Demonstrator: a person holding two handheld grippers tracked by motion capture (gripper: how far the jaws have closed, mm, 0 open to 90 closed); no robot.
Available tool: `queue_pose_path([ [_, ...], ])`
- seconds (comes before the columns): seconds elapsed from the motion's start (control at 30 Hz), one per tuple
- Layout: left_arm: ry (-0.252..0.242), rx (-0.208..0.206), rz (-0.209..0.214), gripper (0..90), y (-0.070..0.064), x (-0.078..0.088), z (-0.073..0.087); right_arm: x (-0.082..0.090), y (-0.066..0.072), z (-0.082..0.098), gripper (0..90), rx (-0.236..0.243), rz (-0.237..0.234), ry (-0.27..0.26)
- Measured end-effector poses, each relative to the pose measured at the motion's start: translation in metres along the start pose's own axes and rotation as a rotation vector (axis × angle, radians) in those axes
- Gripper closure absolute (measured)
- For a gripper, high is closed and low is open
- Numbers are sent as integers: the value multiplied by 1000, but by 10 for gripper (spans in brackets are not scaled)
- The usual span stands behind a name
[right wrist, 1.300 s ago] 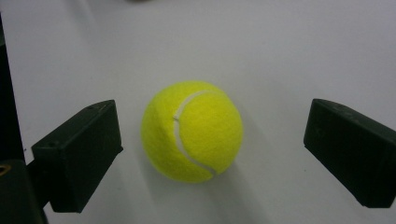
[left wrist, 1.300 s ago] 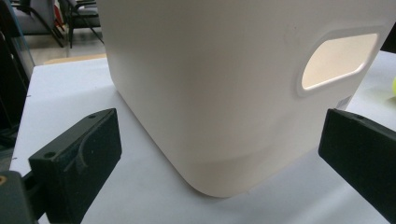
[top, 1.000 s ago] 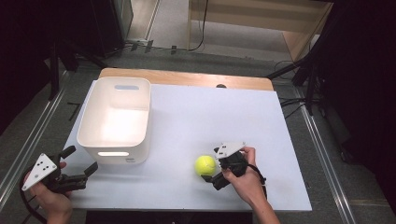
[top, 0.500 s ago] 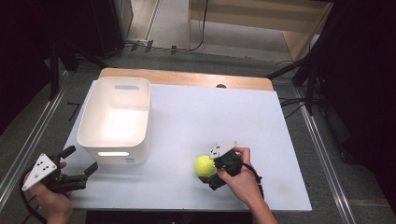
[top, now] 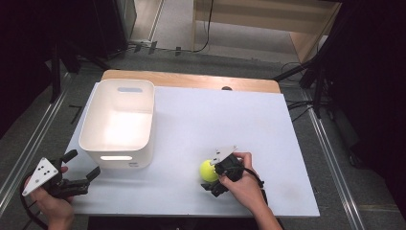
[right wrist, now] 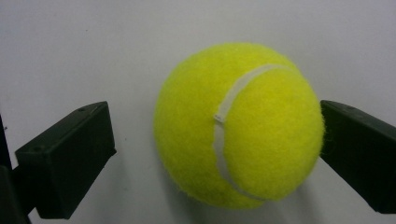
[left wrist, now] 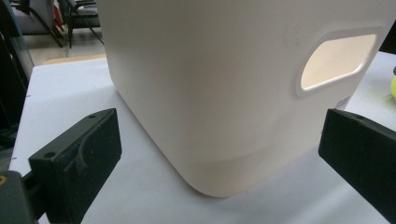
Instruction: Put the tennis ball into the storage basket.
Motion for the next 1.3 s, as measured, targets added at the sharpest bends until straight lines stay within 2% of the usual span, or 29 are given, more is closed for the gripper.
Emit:
queue_pose_path([
  [0.3, 2, -6, 2, 0, 0, 0, 0, -4, 0, -2, 0, 8, -15, -9],
  [0.37, 3, -6, 2, 0, 0, 0, 0, -4, -1, -2, 42, 6, -9, -15],
  [0.47, 6, -6, 1, 0, 0, 0, 0, -4, -1, -2, 51, -4, -8, -13],
  [0.6, 4, -5, 0, 0, 0, 0, 0, -5, -1, -1, 120, -9, 19, -5],
  [0.7, 5, -5, 0, 0, 0, 0, 0, -5, -1, -1, 140, -20, 26, -5],
  [0.83, 5, -5, 0, 0, 0, 0, 0, -4, -2, -1, 229, -17, 46, -15],
  [1.1, 4, -5, 1, 0, 0, 0, 0, -2, -4, 0, 234, -15, 14, -12],
  [1.3, 2, -3, 2, 0, 0, 0, 0, 0, -4, -3, 234, -23, 13, -17],
])
Point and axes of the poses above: each handheld gripper's, and its own axes: x roughly backward along the jaws, z roughly out of its underside, y roughly to its left, the point moved 1 cm from there along -x, roughly forward along the jaws, and after that the axes turned 6 degrees about y, right-handed, at the moved point
